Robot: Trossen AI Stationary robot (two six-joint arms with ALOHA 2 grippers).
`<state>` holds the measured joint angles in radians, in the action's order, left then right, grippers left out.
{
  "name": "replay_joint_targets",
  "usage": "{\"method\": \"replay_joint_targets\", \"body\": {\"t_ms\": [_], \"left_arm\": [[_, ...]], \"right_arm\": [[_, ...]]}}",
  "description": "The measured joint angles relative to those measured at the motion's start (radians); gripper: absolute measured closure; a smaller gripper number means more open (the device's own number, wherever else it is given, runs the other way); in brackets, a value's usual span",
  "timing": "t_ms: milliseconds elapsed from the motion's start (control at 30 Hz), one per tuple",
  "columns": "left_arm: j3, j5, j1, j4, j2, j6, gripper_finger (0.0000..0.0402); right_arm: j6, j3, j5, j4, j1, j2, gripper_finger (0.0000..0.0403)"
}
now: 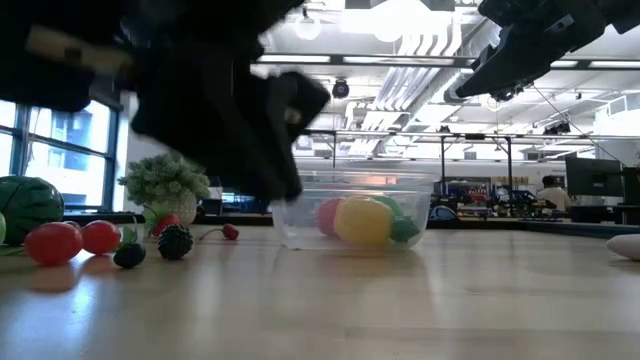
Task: Pick and placing Produce into tupperware
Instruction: Put the bottom blueberry into the transparent bin
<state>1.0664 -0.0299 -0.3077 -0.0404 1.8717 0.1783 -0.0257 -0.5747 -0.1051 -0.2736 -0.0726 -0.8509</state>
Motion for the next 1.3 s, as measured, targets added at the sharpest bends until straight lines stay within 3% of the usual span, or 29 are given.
{"method": "replay_joint_targets", "body": {"t_ms": [133,367,433,567,733,833,1300], "left_arm": [[0.002,0.070,0.000,-0.023,-0.096,0.032,0.0347],[0.003,0.347,0.022,-0.060,-0.288,0.184,0.0350],[0.003,0.362,0.065,-0.062,-0.338,0.192,0.0345],[0.003,0.276,0.200,-0.073,-0.402,0.176,0.0341],[0.003,0.004,0.392,-0.136,-0.384,0.088,0.0349],[0.001,-0.078,0.456,-0.203,-0.337,0.055,0.0351],[0.013,-0.102,0.471,-0.219,-0.121,0.044,0.0344]], "right_arm": [[0.000,0.000,0.000,0.000,0.000,0.000,0.0336],[0.000,0.000,0.000,-0.002,0.000,0.000,0.0336],[0.000,0.000,0.000,0.000,0.000,0.000,0.0336],[0.000,0.000,0.000,0.000,0.000,0.000,0.0336],[0.000,0.000,0.000,0.000,0.000,0.000,0.0336],[0.000,0.000,0.000,-0.002,0.000,0.000,0.0336],[0.000,0.000,0.000,0.000,0.000,0.000,0.0336]]}}
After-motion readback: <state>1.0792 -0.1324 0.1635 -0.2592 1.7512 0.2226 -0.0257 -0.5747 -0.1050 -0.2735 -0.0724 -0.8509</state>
